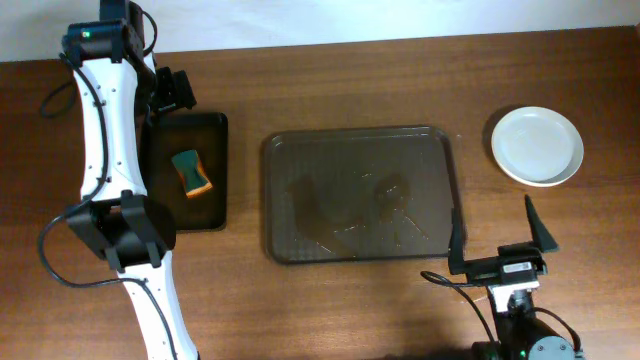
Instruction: Clean dirty plates on tray and stack at the side
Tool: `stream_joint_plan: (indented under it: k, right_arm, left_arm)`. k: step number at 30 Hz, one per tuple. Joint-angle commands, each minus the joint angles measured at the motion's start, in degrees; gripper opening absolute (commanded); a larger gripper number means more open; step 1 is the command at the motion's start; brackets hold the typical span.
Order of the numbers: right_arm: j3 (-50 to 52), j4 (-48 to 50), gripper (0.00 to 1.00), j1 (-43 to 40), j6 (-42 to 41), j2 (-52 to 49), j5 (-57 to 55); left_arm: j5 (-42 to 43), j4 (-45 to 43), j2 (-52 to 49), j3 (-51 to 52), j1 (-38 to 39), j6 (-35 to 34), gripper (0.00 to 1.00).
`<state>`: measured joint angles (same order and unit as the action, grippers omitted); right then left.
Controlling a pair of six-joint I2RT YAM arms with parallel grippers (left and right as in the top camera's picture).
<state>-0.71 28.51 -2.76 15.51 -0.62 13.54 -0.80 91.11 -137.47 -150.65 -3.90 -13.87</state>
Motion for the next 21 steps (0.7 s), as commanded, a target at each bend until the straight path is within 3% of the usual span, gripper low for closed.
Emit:
stream_joint_plan:
  k: [1,4,11,21]
  right_arm:
    - [0.39,-1.07,0.98,0.57,0.37,0.39,1.29]
    - [0.39,-6.47,0.99,0.57,0.35,0.39,1.27]
    - [0.39,-32.06,0.98,0.57,0.33,0.39,1.25]
    - [0.39,-31.95,0.98,0.57,0.33,0.39,-0.66]
  left_arm:
    - [0.2,0.07,0.22,-0.46,-0.39,0.48,1.0]
    - [0.2,0.07,0.22,-0.46,-0.39,0.5,1.0]
    - [0.2,0.07,0.22,-0.46,-0.39,0.5,1.0]
    - [0.17,0.07,0.22,-0.46,-0.39,0.5,1.0]
